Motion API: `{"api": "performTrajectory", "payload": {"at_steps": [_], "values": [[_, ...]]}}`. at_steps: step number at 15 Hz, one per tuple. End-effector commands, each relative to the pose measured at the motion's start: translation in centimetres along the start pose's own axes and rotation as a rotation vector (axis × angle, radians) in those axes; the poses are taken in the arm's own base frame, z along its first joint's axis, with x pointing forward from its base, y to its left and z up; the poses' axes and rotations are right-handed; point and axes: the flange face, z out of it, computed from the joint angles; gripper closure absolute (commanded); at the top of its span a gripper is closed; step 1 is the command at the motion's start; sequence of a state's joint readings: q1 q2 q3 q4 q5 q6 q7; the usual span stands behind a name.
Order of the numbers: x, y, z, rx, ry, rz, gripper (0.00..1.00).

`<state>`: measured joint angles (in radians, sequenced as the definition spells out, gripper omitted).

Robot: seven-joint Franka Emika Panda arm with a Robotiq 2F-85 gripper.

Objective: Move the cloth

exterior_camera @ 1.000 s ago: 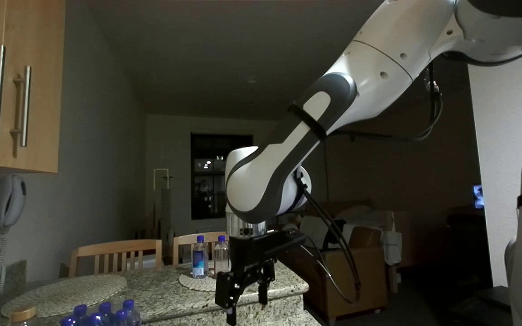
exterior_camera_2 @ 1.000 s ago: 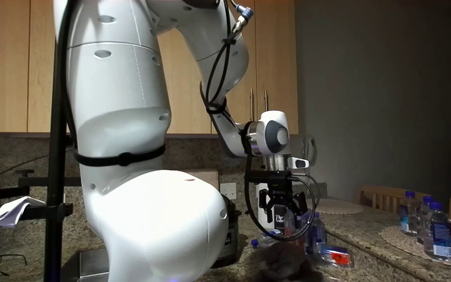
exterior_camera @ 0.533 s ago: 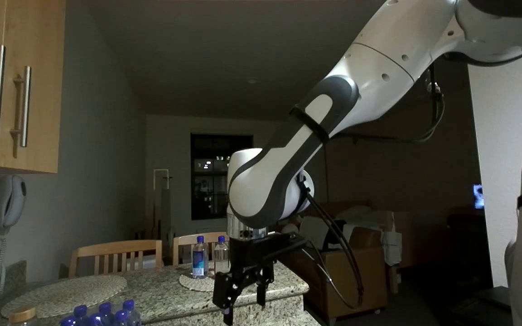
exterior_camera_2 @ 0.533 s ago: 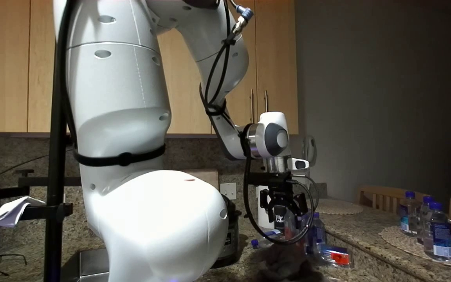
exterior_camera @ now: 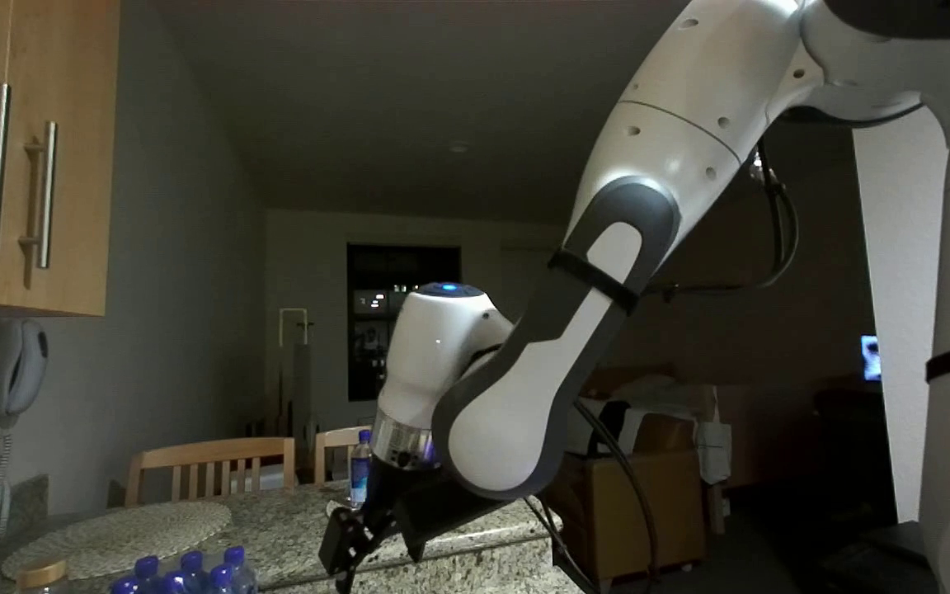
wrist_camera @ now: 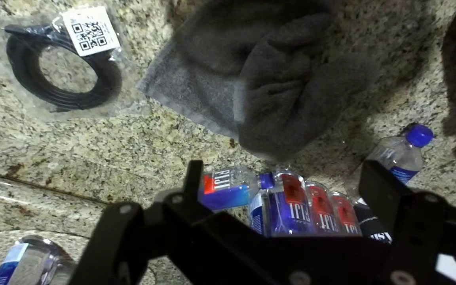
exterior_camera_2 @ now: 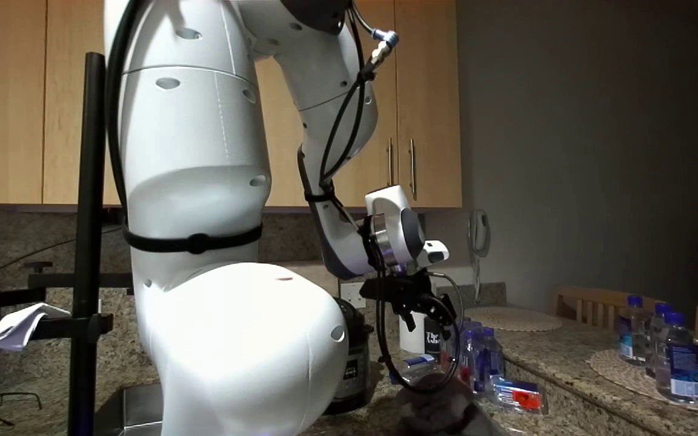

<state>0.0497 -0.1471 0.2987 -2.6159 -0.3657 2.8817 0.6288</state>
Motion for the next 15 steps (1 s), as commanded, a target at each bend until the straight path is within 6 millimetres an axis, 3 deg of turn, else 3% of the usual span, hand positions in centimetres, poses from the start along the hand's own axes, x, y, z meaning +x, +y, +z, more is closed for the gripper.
{"api": "performTrajectory", "payload": {"at_steps": [1,5,8,12,15], "values": [[0.5,-3.7,1.0,-0.033,0.027,-0.036,0.00],[1.6,-9.0,3.2,-0.105,0.049,-0.097,0.00],[2.5,-12.0,6.0,-0.142,0.059,-0.105,0.00],[4.6,-12.7,11.5,-0.186,0.023,-0.103,0.00],[7.2,-10.3,15.1,-0.206,-0.016,-0.050,0.00]]}}
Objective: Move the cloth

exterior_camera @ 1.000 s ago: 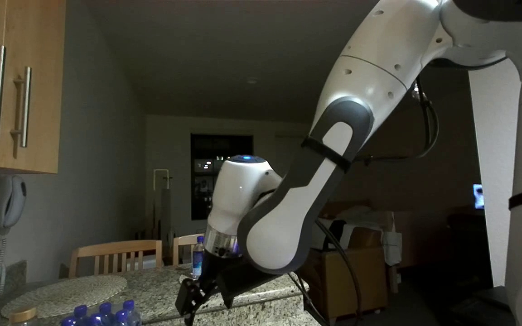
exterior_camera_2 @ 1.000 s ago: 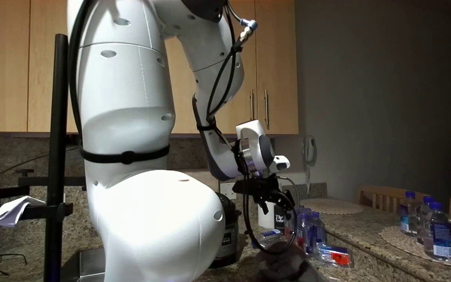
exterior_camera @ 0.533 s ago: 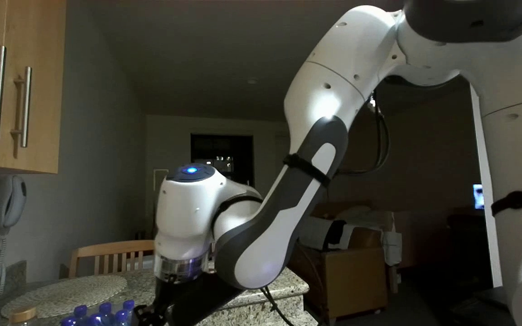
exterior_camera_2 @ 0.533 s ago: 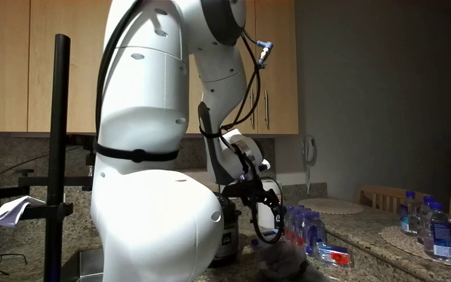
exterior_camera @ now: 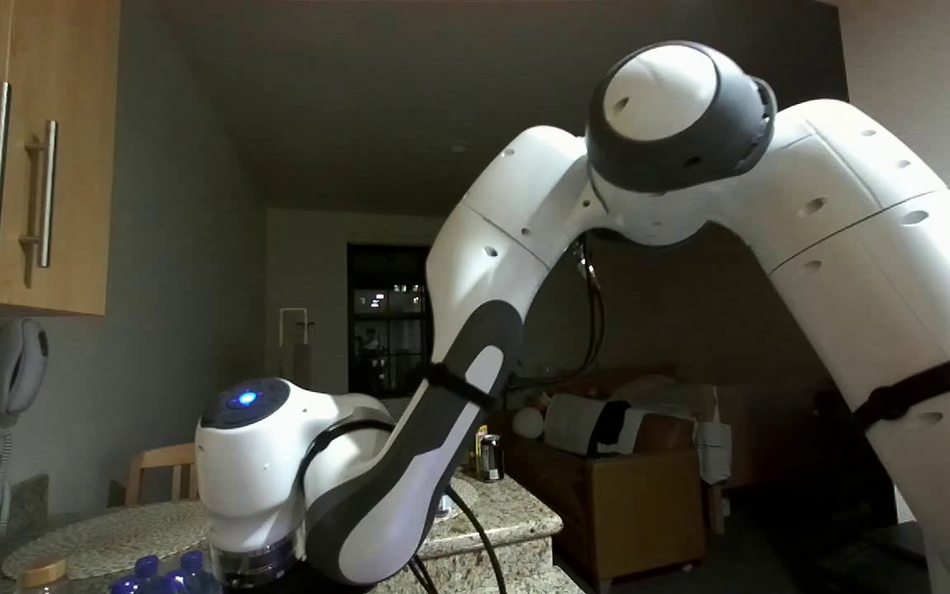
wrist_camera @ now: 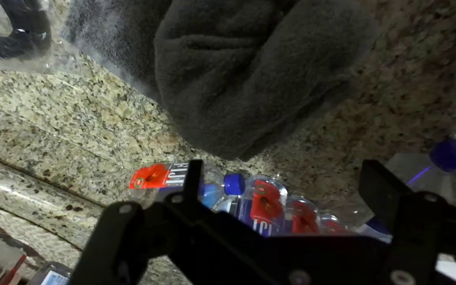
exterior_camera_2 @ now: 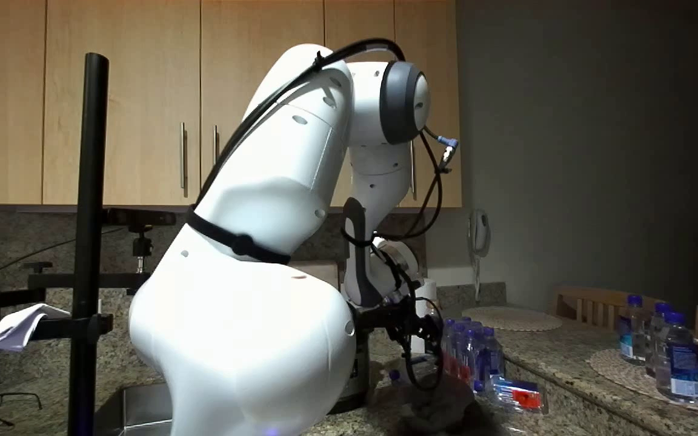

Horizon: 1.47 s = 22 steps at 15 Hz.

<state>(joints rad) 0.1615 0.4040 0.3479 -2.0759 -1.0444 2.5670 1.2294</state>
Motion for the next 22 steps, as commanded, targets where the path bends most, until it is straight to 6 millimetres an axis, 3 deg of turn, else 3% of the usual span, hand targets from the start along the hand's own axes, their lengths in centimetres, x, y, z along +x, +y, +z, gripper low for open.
{"api": "performTrajectory", "payload": {"at_steps": [1,5,12,14,22], "values": [[2.7,1.6,4.4,-0.029,-0.036,0.051,0.00],[4.3,3.7,7.8,0.058,-0.132,0.110,0.00],[2.8,4.0,11.7,0.192,-0.333,0.163,0.00],[3.1,3.8,11.8,0.202,-0.346,0.173,0.26],[3.2,2.4,11.3,0.269,-0.363,0.156,0.80]]}}
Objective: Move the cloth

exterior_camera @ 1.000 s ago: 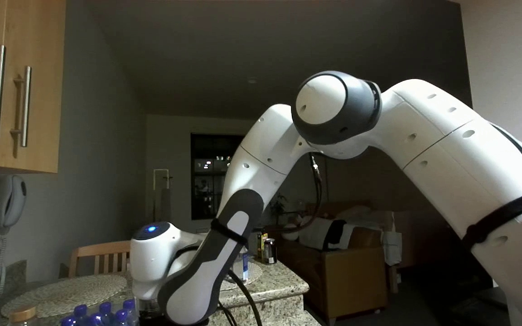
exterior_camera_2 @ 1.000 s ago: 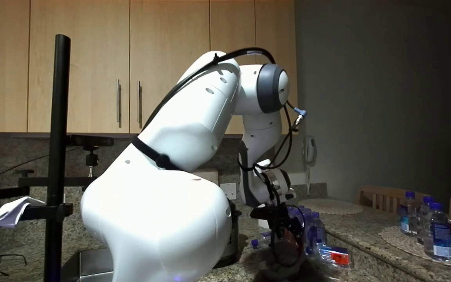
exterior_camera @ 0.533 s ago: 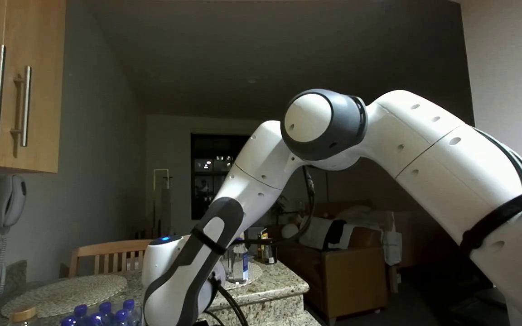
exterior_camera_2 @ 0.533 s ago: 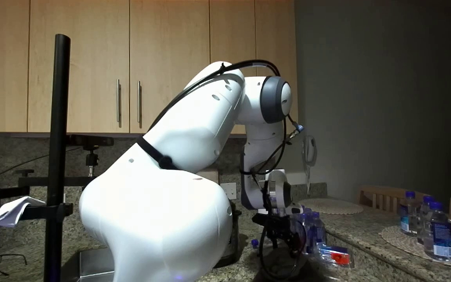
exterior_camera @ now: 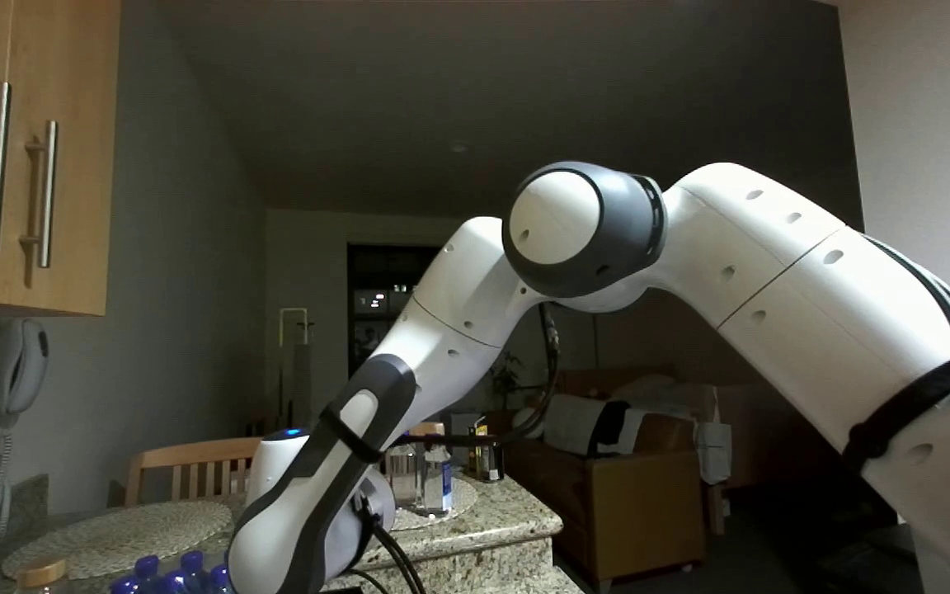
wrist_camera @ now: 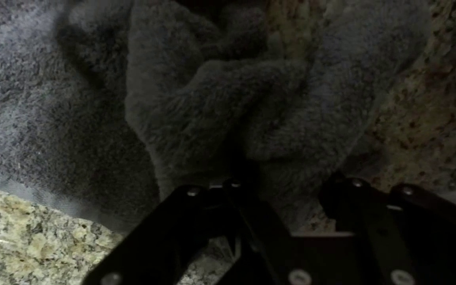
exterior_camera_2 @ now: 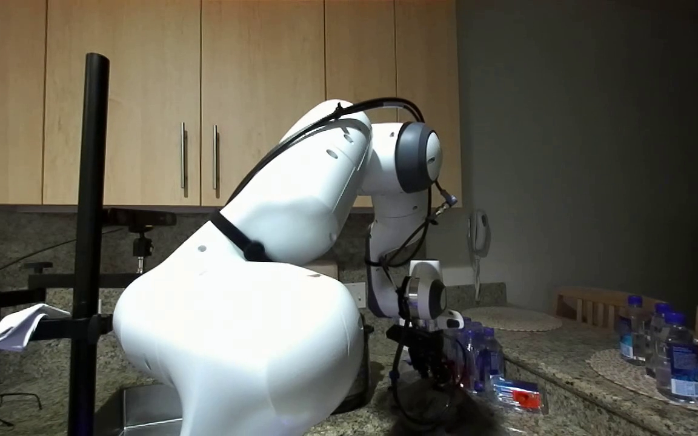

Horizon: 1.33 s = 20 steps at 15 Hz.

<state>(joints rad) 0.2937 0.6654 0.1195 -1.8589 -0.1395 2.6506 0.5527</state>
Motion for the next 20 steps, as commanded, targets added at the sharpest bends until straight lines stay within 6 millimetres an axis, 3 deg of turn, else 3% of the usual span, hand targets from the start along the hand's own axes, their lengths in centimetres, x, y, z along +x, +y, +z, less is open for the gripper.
{"api": "performTrajectory", "payload": {"at_steps": [1,5,8,15,20], "values": [[-0.3,0.1,0.3,0.033,-0.038,-0.020,0.85],[-0.4,0.3,0.4,0.057,-0.050,-0.018,0.93],[0.2,0.1,-0.8,0.061,-0.029,-0.035,0.91],[3.2,-0.4,-7.9,0.108,0.066,-0.123,0.90],[4.3,2.3,-12.8,0.149,0.107,-0.160,0.89]]}}
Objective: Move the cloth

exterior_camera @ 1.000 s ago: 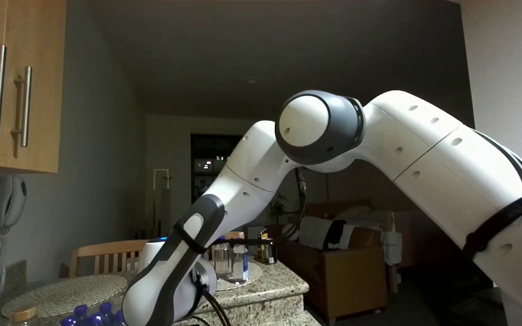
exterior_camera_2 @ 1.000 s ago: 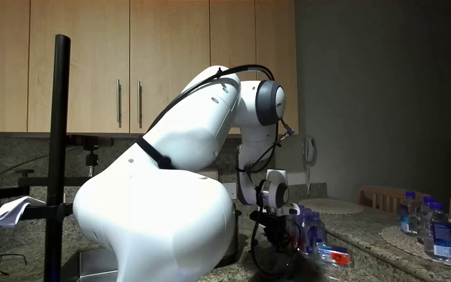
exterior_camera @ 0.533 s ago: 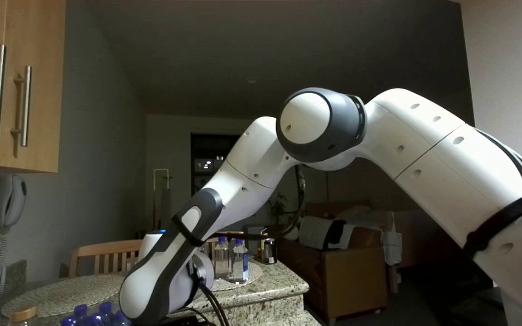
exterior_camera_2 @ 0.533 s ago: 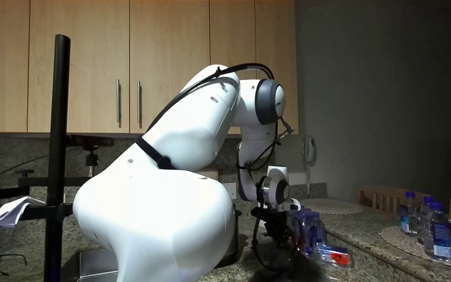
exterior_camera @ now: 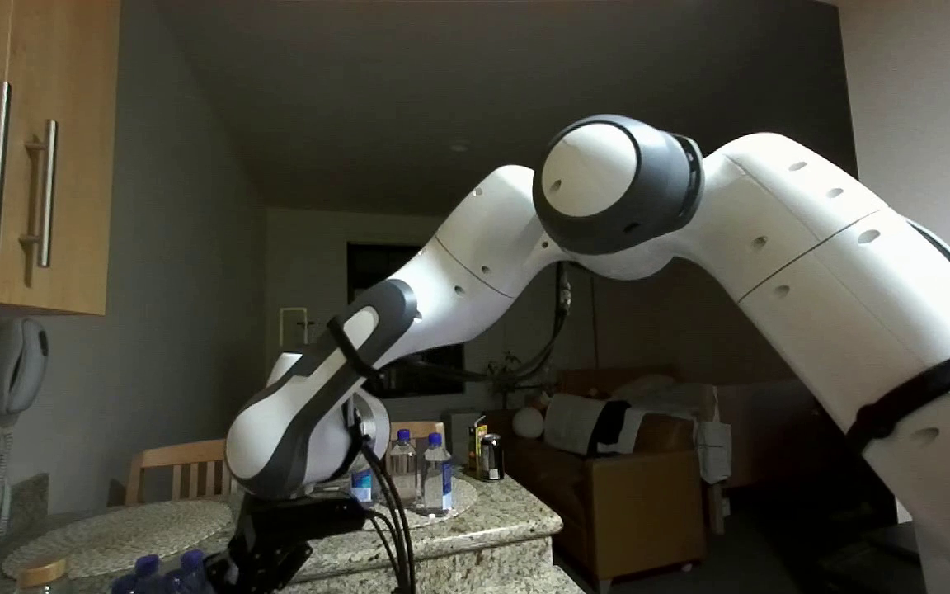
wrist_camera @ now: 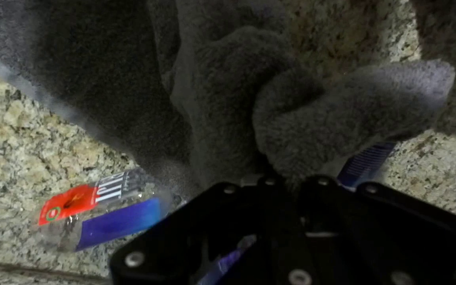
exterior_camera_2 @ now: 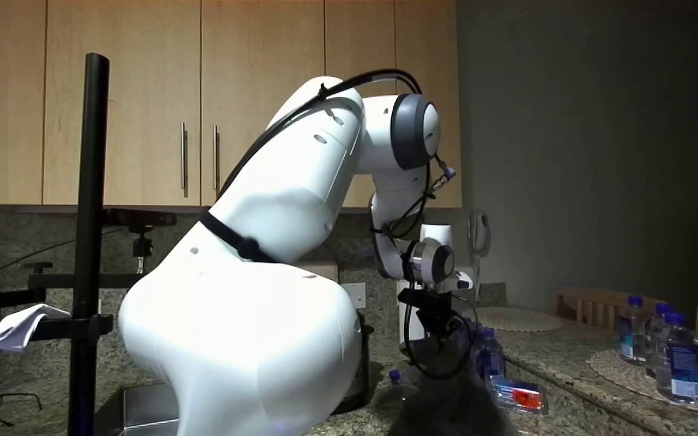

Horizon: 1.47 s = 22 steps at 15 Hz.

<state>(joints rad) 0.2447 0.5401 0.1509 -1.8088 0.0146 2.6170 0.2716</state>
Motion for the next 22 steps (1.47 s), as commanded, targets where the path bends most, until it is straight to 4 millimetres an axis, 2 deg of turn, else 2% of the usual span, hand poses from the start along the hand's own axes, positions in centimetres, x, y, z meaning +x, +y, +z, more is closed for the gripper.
{"api": "performTrajectory", "payload": {"at_steps": [1,7,14,17,19,21,22], "values": [[0.1,2.4,-4.2,0.039,0.009,-0.034,0.89],[1.3,9.1,-8.3,0.075,0.008,-0.041,0.89],[0.0,16.9,-11.7,0.066,0.019,-0.010,0.89],[-0.6,18.2,-12.8,0.069,0.031,-0.010,0.90],[-1.7,17.3,-12.9,0.086,0.026,-0.044,0.90],[-3.4,14.4,-11.7,0.140,-0.005,-0.124,0.90],[-1.1,16.3,-11.5,0.094,0.020,-0.057,0.88]]}}
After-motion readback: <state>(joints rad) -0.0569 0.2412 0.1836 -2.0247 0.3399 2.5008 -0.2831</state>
